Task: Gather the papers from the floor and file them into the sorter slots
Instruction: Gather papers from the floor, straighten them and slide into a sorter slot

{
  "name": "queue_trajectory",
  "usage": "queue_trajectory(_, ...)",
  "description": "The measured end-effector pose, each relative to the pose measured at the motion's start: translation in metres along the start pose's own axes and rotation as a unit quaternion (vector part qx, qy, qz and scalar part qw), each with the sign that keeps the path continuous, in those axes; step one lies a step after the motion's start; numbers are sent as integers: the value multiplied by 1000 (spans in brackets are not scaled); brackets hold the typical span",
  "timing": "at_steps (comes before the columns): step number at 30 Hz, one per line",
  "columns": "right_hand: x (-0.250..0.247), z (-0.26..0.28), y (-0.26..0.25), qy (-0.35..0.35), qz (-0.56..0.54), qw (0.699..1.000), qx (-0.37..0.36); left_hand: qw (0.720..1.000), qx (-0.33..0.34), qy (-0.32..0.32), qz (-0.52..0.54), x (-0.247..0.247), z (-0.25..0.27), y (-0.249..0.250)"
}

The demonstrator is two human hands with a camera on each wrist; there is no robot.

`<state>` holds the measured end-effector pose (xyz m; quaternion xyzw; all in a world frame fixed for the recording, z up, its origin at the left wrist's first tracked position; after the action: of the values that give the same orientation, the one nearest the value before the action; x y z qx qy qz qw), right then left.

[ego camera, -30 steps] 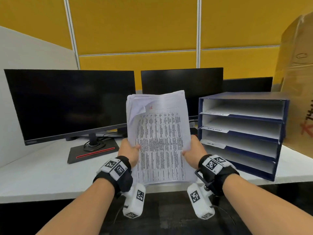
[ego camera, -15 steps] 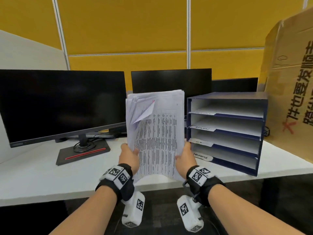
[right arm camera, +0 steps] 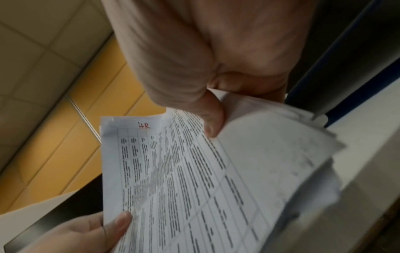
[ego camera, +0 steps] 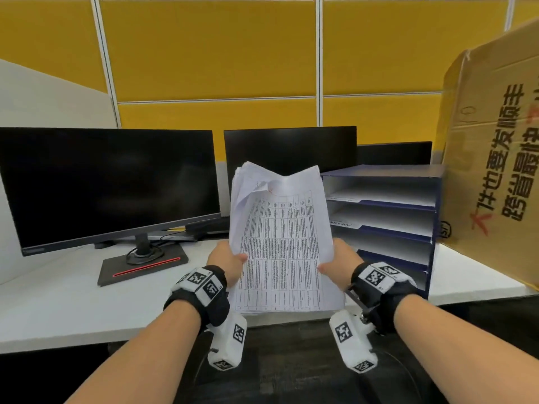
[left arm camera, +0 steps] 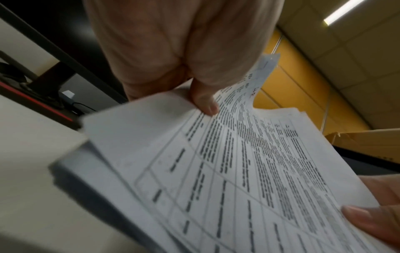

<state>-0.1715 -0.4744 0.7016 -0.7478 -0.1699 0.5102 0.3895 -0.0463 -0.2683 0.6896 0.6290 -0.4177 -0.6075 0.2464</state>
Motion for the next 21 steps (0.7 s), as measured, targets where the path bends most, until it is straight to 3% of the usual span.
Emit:
queue_trajectory(6,-18,23,14,-68,57,995,51,999,17,-25,-17,11,21,14)
queue_trajectory(12,-19,60,45,-85,78,985,130,994,13,-53,-90,30,51,23)
queue_trajectory(18,-32,96,58,-90,145,971,166,989,27,-75,-128,53,73,27)
queue_trajectory(21,-35,102,74,-99,55,976,185,986,30,-91,-136,63,77,34)
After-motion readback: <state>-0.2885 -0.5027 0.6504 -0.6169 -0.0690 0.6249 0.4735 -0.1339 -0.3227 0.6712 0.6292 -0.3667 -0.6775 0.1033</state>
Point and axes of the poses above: each hand's wrist, its own z-axis away from the middle knuckle, its own x-axis out of the palm, y = z × x, the point moved 4 cm from there along -z, towards the middle knuckle, and after that the axes turned 1 degree about -x, right-handed, at the moved point
